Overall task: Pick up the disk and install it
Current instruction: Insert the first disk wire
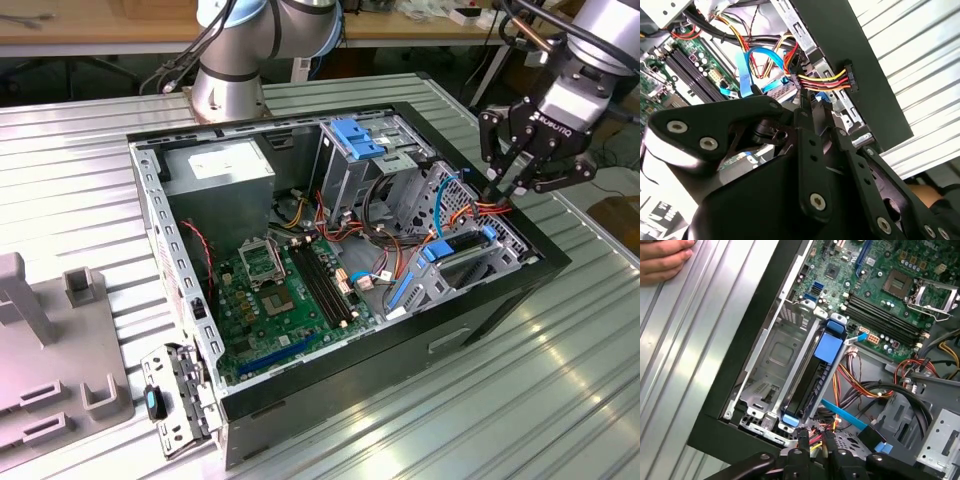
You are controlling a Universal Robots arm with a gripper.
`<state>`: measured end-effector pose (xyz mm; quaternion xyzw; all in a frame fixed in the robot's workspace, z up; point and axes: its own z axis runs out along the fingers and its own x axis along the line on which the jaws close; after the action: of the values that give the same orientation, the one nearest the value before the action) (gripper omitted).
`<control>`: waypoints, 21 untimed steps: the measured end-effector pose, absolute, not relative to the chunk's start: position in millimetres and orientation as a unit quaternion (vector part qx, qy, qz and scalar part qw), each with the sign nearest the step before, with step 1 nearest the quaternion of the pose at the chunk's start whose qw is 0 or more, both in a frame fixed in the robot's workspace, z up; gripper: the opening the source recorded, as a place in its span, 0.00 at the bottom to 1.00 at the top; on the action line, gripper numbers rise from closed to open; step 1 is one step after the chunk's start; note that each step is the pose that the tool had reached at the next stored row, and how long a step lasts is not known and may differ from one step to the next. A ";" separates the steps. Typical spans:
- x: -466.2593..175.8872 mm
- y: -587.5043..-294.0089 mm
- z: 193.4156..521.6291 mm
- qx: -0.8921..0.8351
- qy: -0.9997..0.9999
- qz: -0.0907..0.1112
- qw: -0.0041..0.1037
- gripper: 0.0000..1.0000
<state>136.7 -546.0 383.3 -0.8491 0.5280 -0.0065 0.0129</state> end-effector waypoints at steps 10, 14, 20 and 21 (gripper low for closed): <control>142.7 -545.9 381.8 -0.873 0.487 -0.009 0.015 0.33; 142.9 -545.9 381.4 -0.883 0.468 -0.012 0.017 0.33; 142.9 -545.9 381.4 -0.893 0.450 -0.019 0.021 0.33; 142.9 -545.9 381.4 -0.895 0.446 -0.020 0.022 0.33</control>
<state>142.9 -545.9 381.4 -0.8946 0.4458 -0.0202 0.0219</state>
